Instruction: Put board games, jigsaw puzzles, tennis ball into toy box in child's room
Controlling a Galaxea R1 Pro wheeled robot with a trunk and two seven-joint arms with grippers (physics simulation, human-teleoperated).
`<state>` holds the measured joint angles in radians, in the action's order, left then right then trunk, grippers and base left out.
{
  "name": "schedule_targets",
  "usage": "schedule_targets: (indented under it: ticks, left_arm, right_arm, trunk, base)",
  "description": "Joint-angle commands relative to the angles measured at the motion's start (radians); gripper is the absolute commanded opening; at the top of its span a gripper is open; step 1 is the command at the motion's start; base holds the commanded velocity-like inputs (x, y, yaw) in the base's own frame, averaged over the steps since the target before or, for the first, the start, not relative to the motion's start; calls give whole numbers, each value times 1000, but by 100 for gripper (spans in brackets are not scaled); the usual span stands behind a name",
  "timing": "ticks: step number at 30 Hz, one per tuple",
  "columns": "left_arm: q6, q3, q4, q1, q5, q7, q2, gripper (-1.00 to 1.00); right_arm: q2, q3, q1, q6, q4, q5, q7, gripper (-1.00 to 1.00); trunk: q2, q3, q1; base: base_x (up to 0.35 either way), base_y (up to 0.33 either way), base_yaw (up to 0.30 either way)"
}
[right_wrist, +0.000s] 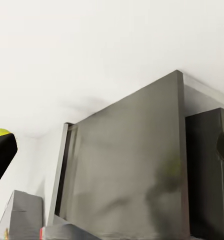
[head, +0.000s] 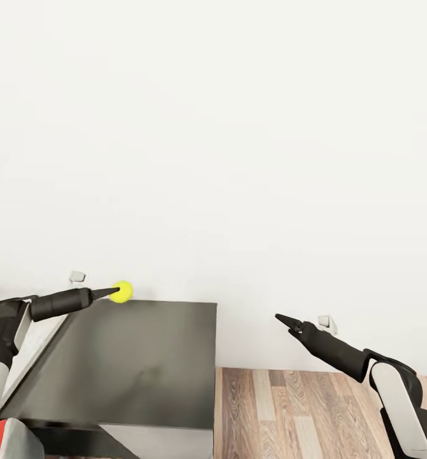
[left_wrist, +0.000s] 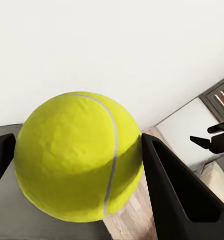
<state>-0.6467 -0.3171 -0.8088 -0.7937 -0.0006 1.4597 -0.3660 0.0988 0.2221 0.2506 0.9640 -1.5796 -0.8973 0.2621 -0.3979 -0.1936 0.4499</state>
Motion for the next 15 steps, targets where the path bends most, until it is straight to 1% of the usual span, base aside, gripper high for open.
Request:
schedule_targets:
  ticks: [1,4,7,11,13,15]
  left_arm:
    - [-6,-1,0,-1,0,6,0,-100]
    - [-7,-2,0,-1,0,9,0,-100]
    - [-9,-3,-1,-1,1,10,-1,-100]
    - [-19,-4,-3,-1,1,11,-1,-100]
    - [-35,-4,-8,-1,1,11,-1,-100]
    - [-78,-4,-26,-1,0,13,-2,-100]
  right_arm:
    - [0,1,1,4,0,9,9,100]
    - [1,1,1,4,0,9,8,100]
    - [1,0,1,4,0,9,8,100]
    - [0,0,1,4,0,9,8,100]
    - [1,0,1,4,0,9,8,100]
    - [4,0,1,5,0,9,8,100]
  trunk:
    - [-2,-2,0]
    - [-2,-2,0]
    - [-2,-2,0]
    - [-2,-2,0]
    - [-2,-2,0]
    - [-2,-2,0]
  base:
    - [-249,0,235]
    - [-146,0,263]
    - [-46,-23,279]
    - [-14,-167,284]
    - [-4,-137,285]
    - [-2,-64,286]
